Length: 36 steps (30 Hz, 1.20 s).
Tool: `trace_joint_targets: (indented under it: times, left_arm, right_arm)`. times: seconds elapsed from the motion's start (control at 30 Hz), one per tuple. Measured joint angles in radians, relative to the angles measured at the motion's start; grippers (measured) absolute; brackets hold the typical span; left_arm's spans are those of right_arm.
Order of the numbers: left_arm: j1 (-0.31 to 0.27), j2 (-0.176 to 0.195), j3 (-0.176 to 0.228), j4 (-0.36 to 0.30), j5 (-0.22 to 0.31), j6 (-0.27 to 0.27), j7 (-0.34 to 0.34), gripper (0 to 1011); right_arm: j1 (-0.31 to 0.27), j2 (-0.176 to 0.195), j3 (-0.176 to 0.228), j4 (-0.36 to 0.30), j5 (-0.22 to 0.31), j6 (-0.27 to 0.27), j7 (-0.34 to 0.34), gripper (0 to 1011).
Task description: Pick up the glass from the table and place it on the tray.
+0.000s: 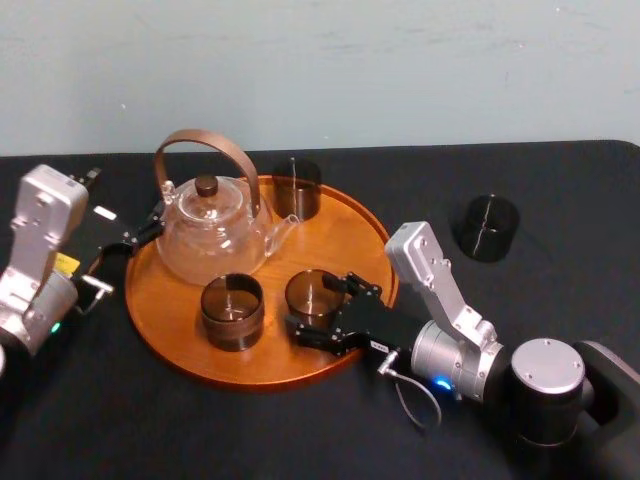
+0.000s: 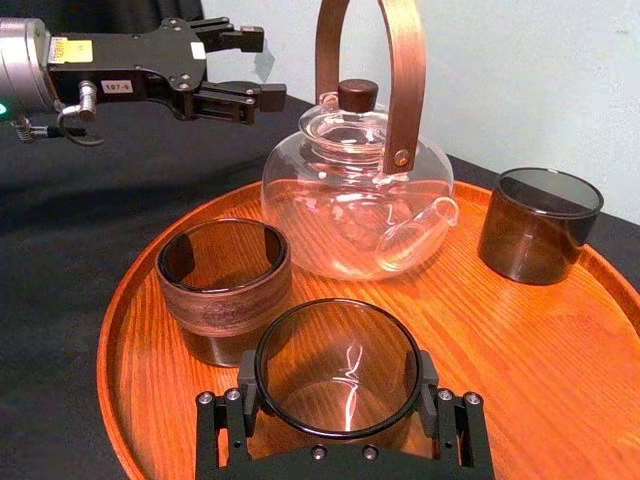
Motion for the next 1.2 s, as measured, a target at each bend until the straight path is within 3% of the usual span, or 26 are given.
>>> trace_joint_targets:
  times: [0.37, 0.5, 0.6, 0.9, 1.2]
  left_arm:
    - [0.000, 0.000, 0.000, 0.000, 0.000, 0.000, 0.000, 1001]
    - [0.000, 0.000, 0.000, 0.000, 0.000, 0.000, 0.000, 1001]
    - [0.000, 0.000, 0.000, 0.000, 0.000, 0.000, 0.000, 1001]
    - [0.000, 0.000, 0.000, 0.000, 0.000, 0.000, 0.000, 1001]
    - [0.000, 0.000, 0.000, 0.000, 0.000, 0.000, 0.000, 1001]
  right_arm:
    - [-0.001, 0.001, -0.002, 0.002, -0.002, 0.005, 0.000, 905]
    - [-0.002, 0.002, -0.005, 0.003, -0.005, 0.009, 0.001, 998]
    - [-0.003, 0.002, -0.004, 0.001, -0.005, 0.007, 0.001, 1002]
    - [-0.040, 0.029, 0.015, -0.076, -0.023, -0.040, -0.032, 1002]
    - [-0.065, 0.042, 0.031, -0.123, -0.032, -0.055, -0.041, 1002]
